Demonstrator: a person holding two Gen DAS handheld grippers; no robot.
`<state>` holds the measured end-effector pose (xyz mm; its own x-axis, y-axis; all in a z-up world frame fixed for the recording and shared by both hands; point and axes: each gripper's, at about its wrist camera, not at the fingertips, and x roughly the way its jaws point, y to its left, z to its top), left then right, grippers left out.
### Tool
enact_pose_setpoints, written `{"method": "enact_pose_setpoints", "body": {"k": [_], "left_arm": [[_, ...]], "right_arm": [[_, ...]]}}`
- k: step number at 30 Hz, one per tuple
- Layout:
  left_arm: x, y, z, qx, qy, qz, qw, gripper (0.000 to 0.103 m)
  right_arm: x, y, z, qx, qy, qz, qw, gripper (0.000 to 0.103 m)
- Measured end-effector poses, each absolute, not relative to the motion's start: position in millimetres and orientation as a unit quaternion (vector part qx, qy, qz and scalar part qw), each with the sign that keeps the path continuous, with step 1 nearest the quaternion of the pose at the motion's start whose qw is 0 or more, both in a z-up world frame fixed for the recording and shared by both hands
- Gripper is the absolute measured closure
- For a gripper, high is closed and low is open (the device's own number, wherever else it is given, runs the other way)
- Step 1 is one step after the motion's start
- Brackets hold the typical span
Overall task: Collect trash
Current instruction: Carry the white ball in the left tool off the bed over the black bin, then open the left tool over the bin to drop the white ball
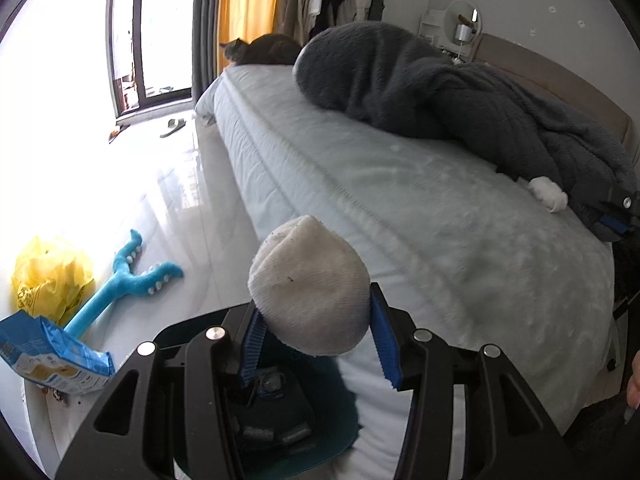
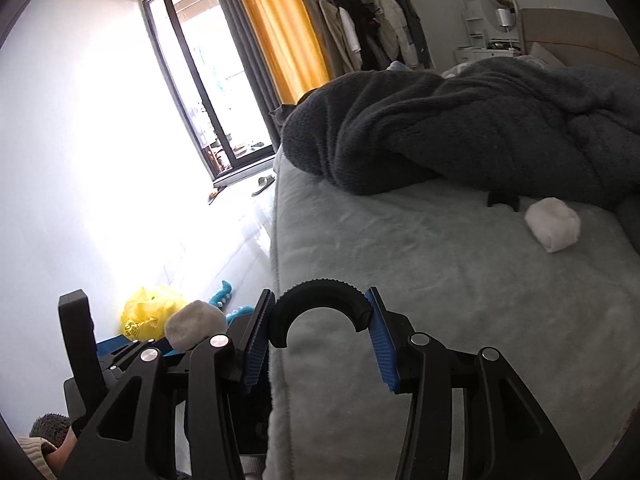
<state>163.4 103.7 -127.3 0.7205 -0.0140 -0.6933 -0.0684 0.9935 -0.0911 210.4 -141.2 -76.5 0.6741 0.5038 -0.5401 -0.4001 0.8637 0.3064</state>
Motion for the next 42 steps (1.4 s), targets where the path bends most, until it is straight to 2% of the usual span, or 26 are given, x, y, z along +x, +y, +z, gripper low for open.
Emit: {"method": "enact_pose_setpoints", "body": {"k": [9, 30, 33, 37, 42], "left_arm": [[163.1, 136.1, -166.9, -0.048, 0.443, 0.058, 0.893, 0.052], [144.0, 197.4, -229.7, -0.134, 0.552, 0.059, 0.821, 0.050], [141.7, 203.2, -234.4, -0.153, 0.561, 0.054, 0.812, 0.046], [138.7, 210.7, -233.4, -0.157, 0.556, 0.057, 0.814, 0.031], [130.9, 225.3, -221.9, -0.175, 0.535, 0.065, 0.824, 0.020]], "right_arm": [[210.7, -91.9, -83.8, 0.070, 0.327, 0.283, 0.899, 0.056], [204.0, -3.0, -115.2, 0.013, 0.369, 0.342, 0.864, 0.056], [203.4, 8.7, -122.3, 0.003, 0.380, 0.348, 0.857, 0.056], [204.6, 22.5, -133.6, -0.011, 0.393, 0.352, 0.850, 0.056], [210.1, 31.8, -151.9, -0.012, 0.423, 0.351, 0.835, 0.056]]}}
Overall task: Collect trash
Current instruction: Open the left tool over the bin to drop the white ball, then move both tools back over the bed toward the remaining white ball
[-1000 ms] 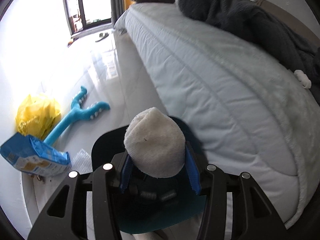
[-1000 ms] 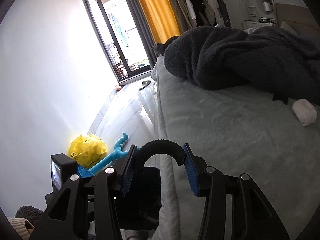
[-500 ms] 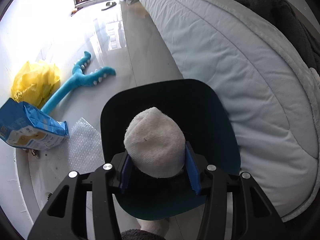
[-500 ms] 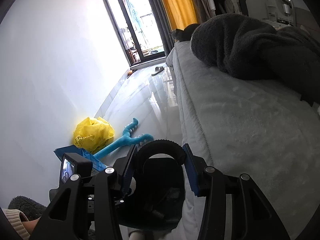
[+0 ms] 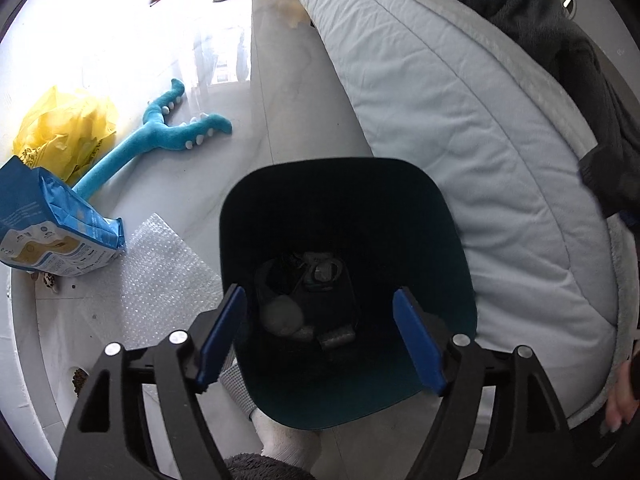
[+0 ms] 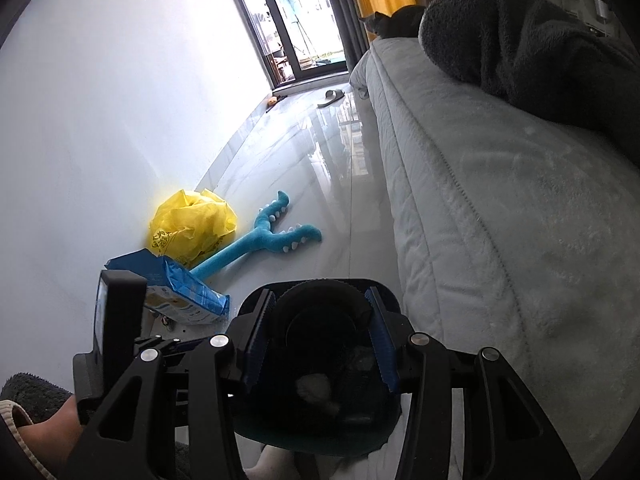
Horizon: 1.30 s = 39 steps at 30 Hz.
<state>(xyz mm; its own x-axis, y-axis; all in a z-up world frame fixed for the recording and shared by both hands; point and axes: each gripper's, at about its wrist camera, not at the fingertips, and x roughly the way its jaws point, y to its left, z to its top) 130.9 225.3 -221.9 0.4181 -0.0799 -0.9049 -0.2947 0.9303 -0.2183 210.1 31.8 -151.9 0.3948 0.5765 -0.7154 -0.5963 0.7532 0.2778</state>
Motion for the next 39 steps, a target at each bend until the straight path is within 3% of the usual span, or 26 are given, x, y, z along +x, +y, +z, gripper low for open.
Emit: {"method": "enact_pose_setpoints", "body": {"k": [15, 35, 39], "left_arm": [[107.7, 261.0, -188.8, -0.195, 0.478, 0.090, 0.852, 0.014], [83.6, 276.6, -129.3, -0.159, 0.349, 0.099, 0.918, 0.014], [81.3, 277.5, -121.0, -0.162, 0.332, 0.093, 0.925, 0.014]], "right_arm": [[207.9, 80.3, -211.7, -0.086, 0.498, 0.344, 0.791, 0.056], [198.8, 129.9, -285.8, -0.170, 0.583, 0.326, 0.725, 0.054], [198.3, 130.3, -290.5, -0.174, 0.584, 0.322, 0.725, 0.045]]}}
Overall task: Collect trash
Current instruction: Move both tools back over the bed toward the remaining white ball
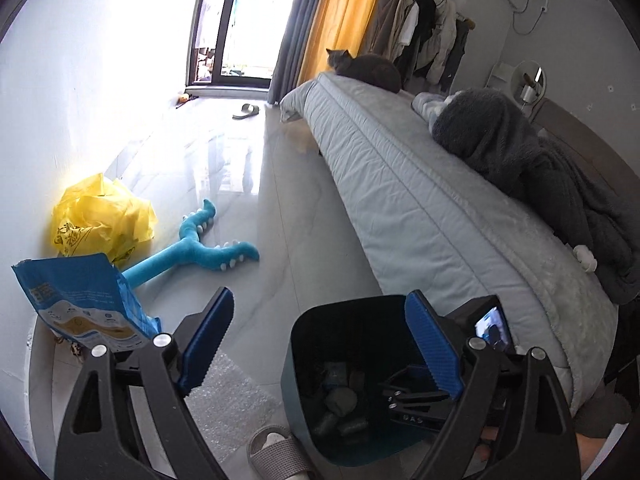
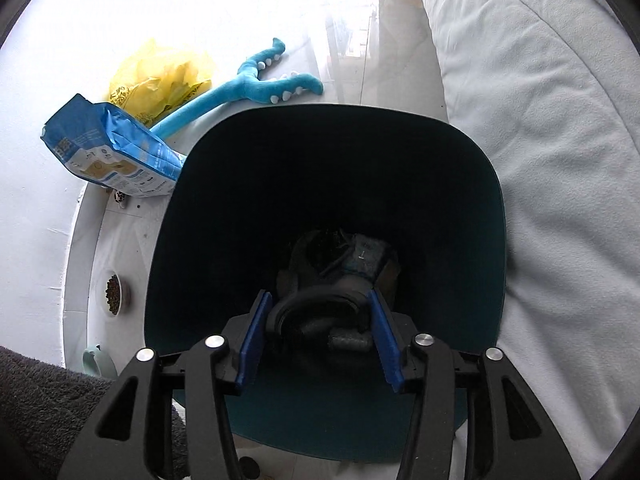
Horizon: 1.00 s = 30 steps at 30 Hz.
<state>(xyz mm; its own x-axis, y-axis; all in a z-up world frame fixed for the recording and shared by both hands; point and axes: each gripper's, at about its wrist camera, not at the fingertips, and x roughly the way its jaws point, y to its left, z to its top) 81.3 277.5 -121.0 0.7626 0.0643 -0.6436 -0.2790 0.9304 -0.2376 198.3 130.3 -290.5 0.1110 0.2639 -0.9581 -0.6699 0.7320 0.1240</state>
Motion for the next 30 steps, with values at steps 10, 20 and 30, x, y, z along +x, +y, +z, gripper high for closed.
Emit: {"method": "enact_pose_setpoints", "body": {"k": [10, 20, 30], "left_arm": [[75.5, 280.9, -89.4, -0.168, 0.276, 0.087, 0.942, 0.014], [76.3, 266.2, -54.8, -0.136, 0.243, 0.082, 0.957, 0.014], [91.1, 235.6, -42.6, -0.131, 0.230, 0.064, 0.962, 0.008]], "right_arm": [[201.2, 127.8, -285.4, -0.158, 0.574, 0.316, 0.739, 0.026], [198.6, 111.3, -224.3, -0.118, 0.484, 0.368, 0.786, 0.020], [202.7, 67.9, -165.5, -0.100, 0.392, 0.375, 0.834, 0.015]]}}
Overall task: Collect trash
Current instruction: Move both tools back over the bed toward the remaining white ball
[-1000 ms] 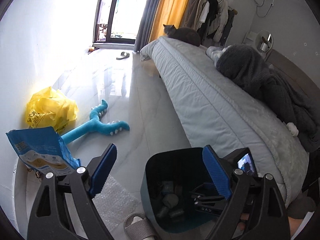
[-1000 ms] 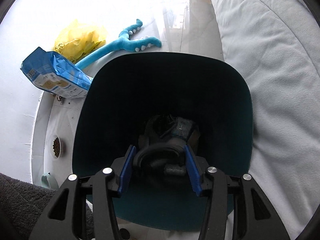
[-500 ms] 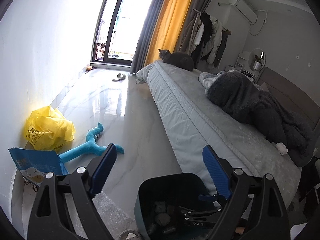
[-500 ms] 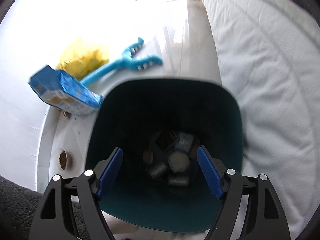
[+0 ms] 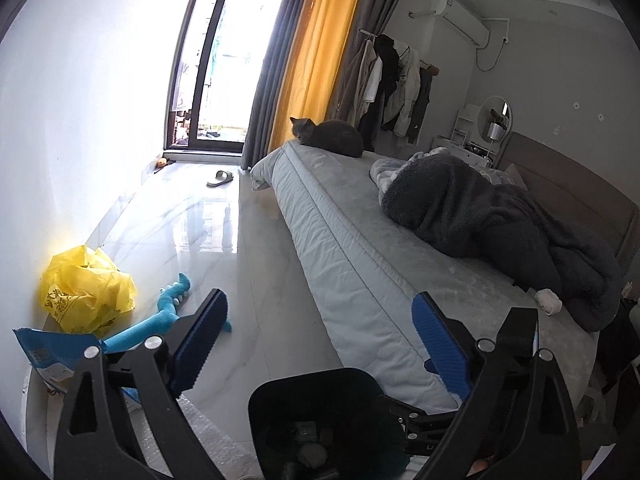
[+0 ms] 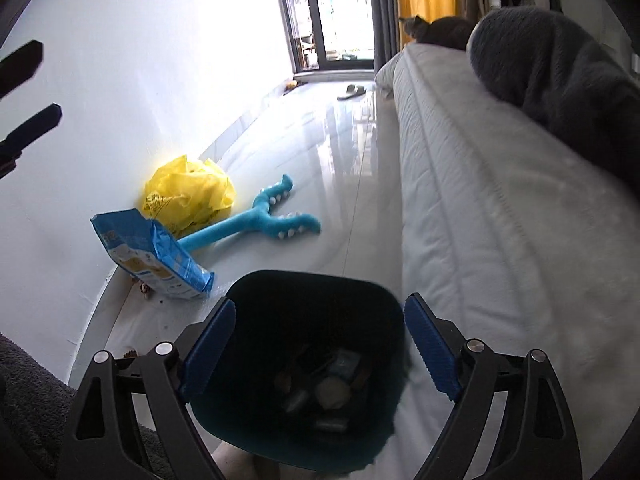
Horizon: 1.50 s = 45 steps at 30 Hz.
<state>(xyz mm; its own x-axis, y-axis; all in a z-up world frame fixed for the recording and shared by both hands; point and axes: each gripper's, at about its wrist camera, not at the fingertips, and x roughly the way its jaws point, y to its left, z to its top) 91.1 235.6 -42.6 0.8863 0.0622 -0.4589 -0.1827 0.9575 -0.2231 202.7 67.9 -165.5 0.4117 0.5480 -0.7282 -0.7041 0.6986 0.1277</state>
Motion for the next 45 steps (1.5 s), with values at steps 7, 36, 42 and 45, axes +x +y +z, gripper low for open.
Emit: {"method": "enact_pose_setpoints", "body": {"k": [7, 36, 42, 45], "left_arm": [[107.2, 195.9, -31.6, -0.108, 0.225, 0.032, 0.968, 0.006], [195.2, 59.4, -24.0, -0.078, 0.224, -0.086, 0.968, 0.005], [218.5, 33.6, -32.0, -0.051, 0.235, -0.094, 0.966, 0.005], [228.2, 22.1, -33.9, -0.035, 0.233, -0.098, 0.967, 0.005]], "right_arm": [[217.0, 23.1, -134.2, -0.084, 0.354, 0.352, 0.862, 0.013], [303.7, -179.4, -82.0, -0.003, 0.296, 0.244, 0.924, 0.013], [331.1, -207.4, -85.2, 0.001, 0.298, 0.221, 0.929, 0.012], [342.3, -218.0, -87.1, 0.011, 0.303, 0.211, 0.929, 0.012]]}}
